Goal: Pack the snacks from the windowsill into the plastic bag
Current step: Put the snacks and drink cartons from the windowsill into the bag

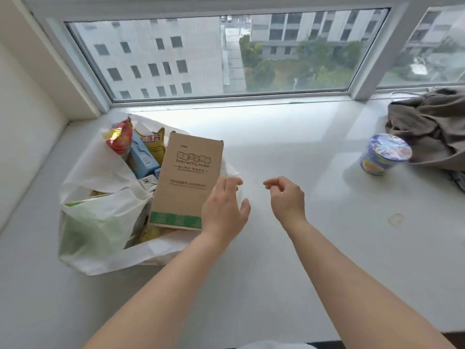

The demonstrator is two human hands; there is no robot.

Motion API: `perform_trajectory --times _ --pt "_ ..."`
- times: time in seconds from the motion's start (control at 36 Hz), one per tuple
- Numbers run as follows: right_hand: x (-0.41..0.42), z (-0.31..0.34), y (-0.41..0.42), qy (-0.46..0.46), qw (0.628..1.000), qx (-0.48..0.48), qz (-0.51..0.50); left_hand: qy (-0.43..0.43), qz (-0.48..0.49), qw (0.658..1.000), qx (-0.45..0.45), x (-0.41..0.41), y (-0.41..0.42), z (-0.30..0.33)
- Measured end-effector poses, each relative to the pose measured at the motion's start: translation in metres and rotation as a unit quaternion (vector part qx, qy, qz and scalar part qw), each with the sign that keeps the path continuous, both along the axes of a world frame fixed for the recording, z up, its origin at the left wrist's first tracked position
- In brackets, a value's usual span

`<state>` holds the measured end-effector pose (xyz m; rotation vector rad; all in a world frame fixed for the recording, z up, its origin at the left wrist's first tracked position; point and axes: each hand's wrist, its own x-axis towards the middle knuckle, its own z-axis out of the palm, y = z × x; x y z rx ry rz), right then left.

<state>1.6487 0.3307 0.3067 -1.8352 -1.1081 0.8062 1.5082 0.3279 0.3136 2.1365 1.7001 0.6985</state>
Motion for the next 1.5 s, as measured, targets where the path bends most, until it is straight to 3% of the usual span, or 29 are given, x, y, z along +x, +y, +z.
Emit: perform_trajectory --times 0.25,0.58,0.81,0.97,1.08,1.19,1.31,1.36,1.5 --pt "0.176 -0.019 -0.015 -0.013 0.99 -0.072 -0.119 0.053 -0.066 0.989 -0.12 0.168 0.023 -0.025" --pt "0.361 -0.063 0.018 -0.087 0.975 -0.178 -0.095 0.123 -0.051 0.964 -0.232 0.327 0.077 -0.062" --pt "0.425 -0.094 0.076 -0.158 0.958 -0.233 -0.053 0.186 -0.005 0.928 -0.322 0.338 0.115 -0.122" --pt "0.451 -0.109 0.119 -0.253 0.949 -0.169 -0.088 0.213 0.003 0.902 -0.375 0.342 0.132 -0.161" --pt "0.472 -0.116 0.152 -0.242 0.949 -0.163 -0.118 0.25 -0.029 0.874 -0.416 0.348 0.142 -0.178" --pt "0.493 -0.122 0.179 -0.226 0.94 -0.216 -0.136 0.31 -0.051 0.832 -0.458 0.34 0.14 -0.194" --pt "0.513 -0.131 0.192 -0.095 0.956 -0.249 -0.121 0.302 -0.041 0.828 -0.47 0.337 0.146 -0.192" --pt "0.512 -0.134 0.191 -0.057 0.966 -0.226 -0.114 0.301 -0.041 0.827 -0.474 0.336 0.15 -0.192" --pt "0.472 -0.128 0.171 -0.141 0.986 -0.082 -0.043 0.308 -0.054 0.833 -0.457 0.329 0.156 -0.196"
